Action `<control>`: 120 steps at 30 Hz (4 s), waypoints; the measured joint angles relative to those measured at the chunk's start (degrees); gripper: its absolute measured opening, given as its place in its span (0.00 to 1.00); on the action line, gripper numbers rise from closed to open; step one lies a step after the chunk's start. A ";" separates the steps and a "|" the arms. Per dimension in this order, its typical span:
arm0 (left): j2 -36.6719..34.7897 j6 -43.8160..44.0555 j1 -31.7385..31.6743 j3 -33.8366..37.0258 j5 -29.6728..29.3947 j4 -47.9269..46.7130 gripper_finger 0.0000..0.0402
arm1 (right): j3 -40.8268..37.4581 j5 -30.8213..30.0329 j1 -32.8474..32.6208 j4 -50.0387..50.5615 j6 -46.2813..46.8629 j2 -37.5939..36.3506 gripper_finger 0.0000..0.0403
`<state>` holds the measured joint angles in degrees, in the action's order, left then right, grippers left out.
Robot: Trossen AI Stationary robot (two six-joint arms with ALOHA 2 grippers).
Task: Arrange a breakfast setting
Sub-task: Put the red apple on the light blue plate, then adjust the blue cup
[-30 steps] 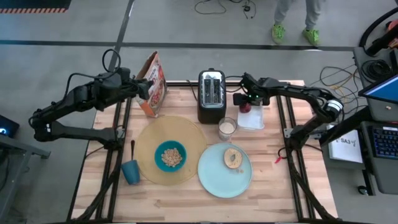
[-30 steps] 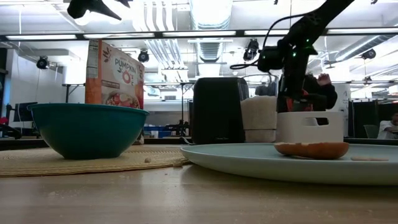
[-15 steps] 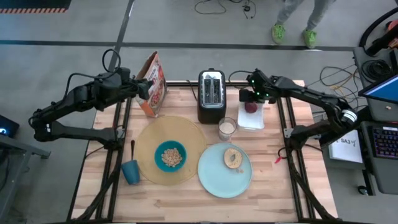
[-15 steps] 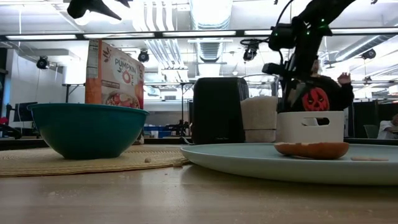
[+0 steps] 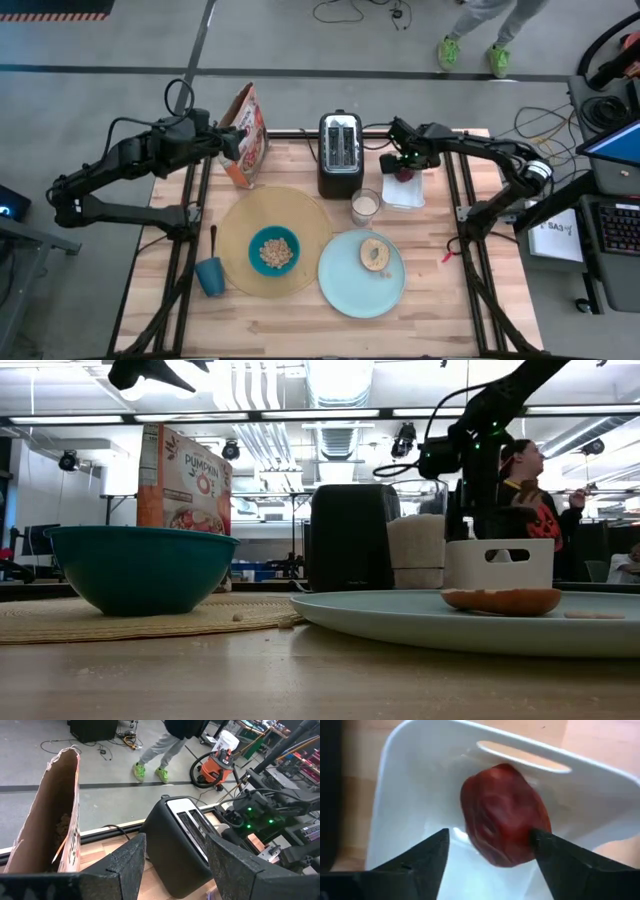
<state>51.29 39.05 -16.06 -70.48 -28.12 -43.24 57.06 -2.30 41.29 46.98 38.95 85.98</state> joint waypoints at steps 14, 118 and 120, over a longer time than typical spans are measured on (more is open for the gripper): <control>0.00 0.00 -0.02 0.00 0.02 0.00 0.47 | 8.78 -1.34 1.10 7.68 -9.03 0.55 0.82; 18.05 54.62 54.38 0.55 23.17 -34.59 0.63 | 20.53 -4.77 -68.23 13.96 38.92 15.23 0.76; 16.52 51.06 54.38 0.69 23.20 -34.54 0.66 | 20.52 -4.79 -68.19 14.00 38.31 14.81 0.77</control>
<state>67.81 90.11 38.33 -69.78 -4.92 -77.78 77.58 -7.09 -26.89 60.98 77.26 100.79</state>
